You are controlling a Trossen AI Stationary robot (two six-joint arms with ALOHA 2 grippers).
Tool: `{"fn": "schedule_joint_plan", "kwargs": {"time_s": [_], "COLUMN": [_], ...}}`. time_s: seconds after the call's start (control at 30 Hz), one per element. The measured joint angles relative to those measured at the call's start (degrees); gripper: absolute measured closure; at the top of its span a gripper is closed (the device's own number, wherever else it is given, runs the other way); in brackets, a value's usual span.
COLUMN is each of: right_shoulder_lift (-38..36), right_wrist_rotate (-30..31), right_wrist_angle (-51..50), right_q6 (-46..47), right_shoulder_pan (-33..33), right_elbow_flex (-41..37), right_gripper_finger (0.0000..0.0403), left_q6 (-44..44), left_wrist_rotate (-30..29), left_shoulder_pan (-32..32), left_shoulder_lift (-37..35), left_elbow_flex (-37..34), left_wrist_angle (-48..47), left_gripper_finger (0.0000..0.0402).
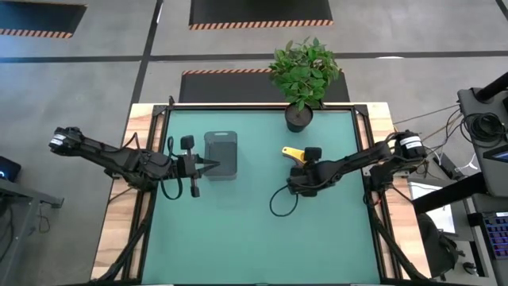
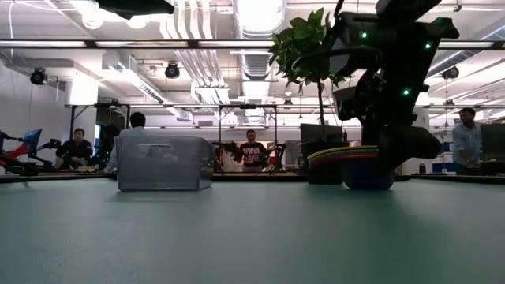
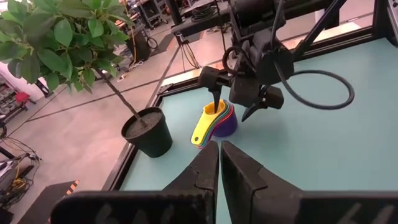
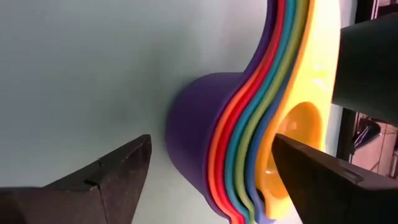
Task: Nest measuring cups in basket
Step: Put the stacked measuring cups into the black bin
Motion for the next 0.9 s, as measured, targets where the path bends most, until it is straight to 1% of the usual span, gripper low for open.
{"fn": "schedule_joint_plan", "kwargs": {"time_s": [0.07, 0.13, 0.4, 0.5, 0.7, 0.9], "right_shoulder_lift": [0.74, 1.31, 1.38, 0.52, -0.72, -1.62], "right_wrist_rotate": [0.00, 0.41, 0.97, 0.40, -0.39, -0.79], "right_wrist_angle": [0.11, 0.12, -0.05, 0.20, 0.24, 0.00], "right_q6": [0.21, 0.18, 0.18, 0.26, 0.14, -0.47], "right_shoulder_pan": [-0.34, -0.64, -1.08, -1.08, -1.08, -1.11], "right_elbow_flex": [0.00, 0.00, 0.08, 0.08, 0.06, -0.03], "right_gripper_finger": [0.0096, 0.0120, 0.0249, 0.0284, 0.0321, 0.0327], "left_q6": [0.00, 0.00, 0.00, 0.00, 0.00, 0.00], "left_wrist_rotate": [0.00, 0.00, 0.00, -0.02, -0.02, 0.00], "left_shoulder_pan": [0.00, 0.00, 0.00, 0.00, 0.00, 0.02], "left_shoulder_lift": [0.00, 0.00, 0.00, 0.02, 0.01, 0.00], "left_elbow_flex": [0.00, 0.00, 0.00, 0.00, 0.00, 0.00], "left_wrist_angle": [0.01, -0.01, -0.01, 0.01, 0.01, 0.01], "left_gripper_finger": [0.0402, 0.0402, 0.0402, 0.0402, 0.0402, 0.0402]}}
